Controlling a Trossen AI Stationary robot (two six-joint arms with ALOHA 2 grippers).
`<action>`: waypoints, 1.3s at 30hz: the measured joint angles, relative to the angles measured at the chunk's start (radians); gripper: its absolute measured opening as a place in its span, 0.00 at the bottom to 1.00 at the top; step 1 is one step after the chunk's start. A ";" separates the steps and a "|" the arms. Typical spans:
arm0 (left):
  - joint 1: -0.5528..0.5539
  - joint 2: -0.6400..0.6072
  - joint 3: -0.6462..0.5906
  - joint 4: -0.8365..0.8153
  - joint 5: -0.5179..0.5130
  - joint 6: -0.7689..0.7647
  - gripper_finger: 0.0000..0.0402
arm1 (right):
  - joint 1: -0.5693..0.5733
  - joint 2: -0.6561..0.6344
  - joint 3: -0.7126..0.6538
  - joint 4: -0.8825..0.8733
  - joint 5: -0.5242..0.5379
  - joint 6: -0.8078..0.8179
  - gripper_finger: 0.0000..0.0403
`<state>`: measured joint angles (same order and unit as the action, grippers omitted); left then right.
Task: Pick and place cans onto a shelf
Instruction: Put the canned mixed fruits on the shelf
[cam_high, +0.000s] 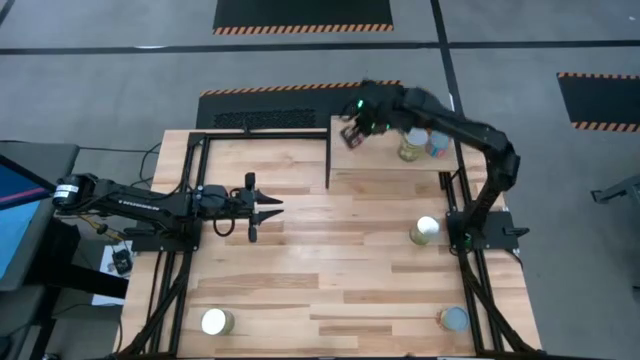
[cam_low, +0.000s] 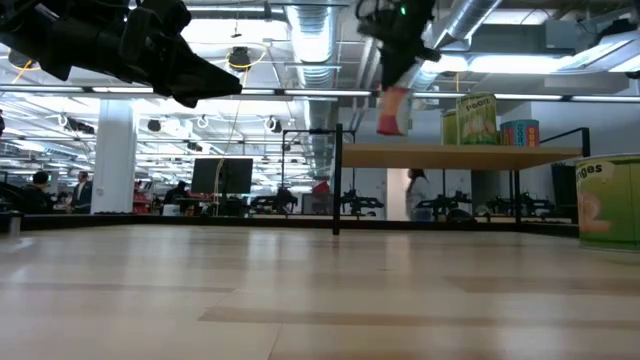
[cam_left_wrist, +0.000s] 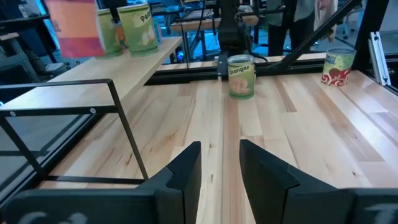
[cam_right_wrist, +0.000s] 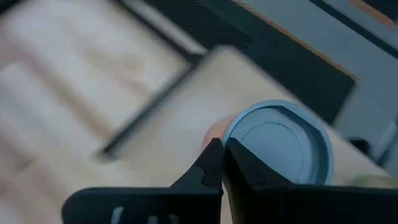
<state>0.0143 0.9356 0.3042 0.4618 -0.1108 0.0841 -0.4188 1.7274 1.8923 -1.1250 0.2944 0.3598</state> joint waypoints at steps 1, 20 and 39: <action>0.000 0.000 0.000 0.000 0.000 0.000 0.25 | -0.035 0.007 0.001 -0.005 0.001 0.007 0.05; 0.000 0.000 0.000 0.000 0.000 -0.013 0.25 | -0.206 0.013 0.000 -0.058 -0.004 0.103 0.05; -0.002 0.000 0.000 0.000 0.002 -0.014 0.25 | -0.217 0.078 -0.001 -0.075 -0.005 0.023 0.06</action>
<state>0.0128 0.9360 0.3042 0.4618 -0.1089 0.0704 -0.6357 1.8053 1.8912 -1.1995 0.2897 0.3830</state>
